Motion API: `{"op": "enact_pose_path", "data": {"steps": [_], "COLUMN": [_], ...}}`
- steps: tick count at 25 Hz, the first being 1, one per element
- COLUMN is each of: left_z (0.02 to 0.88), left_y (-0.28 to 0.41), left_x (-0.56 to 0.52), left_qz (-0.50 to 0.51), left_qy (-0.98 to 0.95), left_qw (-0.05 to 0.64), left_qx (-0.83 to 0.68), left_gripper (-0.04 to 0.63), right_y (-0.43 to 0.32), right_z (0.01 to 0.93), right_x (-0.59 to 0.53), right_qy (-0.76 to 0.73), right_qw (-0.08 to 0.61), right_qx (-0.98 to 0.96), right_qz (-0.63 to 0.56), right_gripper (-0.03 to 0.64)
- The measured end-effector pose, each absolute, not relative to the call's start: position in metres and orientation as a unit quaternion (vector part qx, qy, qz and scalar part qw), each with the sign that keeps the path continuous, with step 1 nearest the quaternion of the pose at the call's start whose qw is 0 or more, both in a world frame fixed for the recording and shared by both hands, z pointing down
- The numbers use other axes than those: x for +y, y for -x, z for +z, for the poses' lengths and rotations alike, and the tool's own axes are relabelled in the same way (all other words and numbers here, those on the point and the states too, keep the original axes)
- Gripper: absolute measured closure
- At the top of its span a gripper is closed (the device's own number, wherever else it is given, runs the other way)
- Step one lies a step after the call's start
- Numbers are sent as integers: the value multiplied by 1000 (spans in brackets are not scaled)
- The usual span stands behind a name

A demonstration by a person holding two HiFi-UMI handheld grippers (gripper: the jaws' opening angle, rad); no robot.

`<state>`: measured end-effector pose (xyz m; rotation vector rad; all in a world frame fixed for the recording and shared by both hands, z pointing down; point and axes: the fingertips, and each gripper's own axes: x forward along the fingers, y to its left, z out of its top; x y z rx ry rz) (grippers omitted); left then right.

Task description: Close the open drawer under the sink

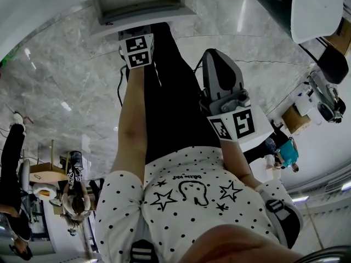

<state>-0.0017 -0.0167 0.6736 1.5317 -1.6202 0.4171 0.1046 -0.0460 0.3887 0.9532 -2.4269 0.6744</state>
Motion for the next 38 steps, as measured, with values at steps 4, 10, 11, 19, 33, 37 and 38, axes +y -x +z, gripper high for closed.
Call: {"op": "enact_pose_path", "data": {"steps": [4, 10, 11, 19, 33, 37, 38], "left_z": [673, 672, 672, 672, 668, 670, 671], "left_y": [8, 12, 12, 12, 16, 23, 22], "left_x": [-21, -19, -19, -24, -50, -51, -54], "left_qz": [164, 161, 161, 157, 144, 142, 141], "left_qy": [-608, -605, -604, -599, -592, -590, -590], "left_qw": [422, 422, 422, 424, 417, 416, 416], "left_qx": [-652, -656, -657, -661, -675, -677, -678], "left_gripper": [459, 459, 459, 459, 459, 459, 459], "right_y": [-102, -102, -103, -108, -121, -116, -118], "right_z": [390, 391, 391, 392, 394, 396, 397], "right_x": [-45, -44, -43, -47, -55, -53, -56], "right_qy": [-343, -342, -341, -341, -347, -346, -345], "right_qw": [223, 225, 225, 223, 218, 220, 220], "right_qx": [-879, -878, -878, -879, -873, -873, -873], "right_qz": [246, 248, 248, 249, 263, 264, 265], "right_gripper": [603, 603, 603, 603, 603, 603, 603]}}
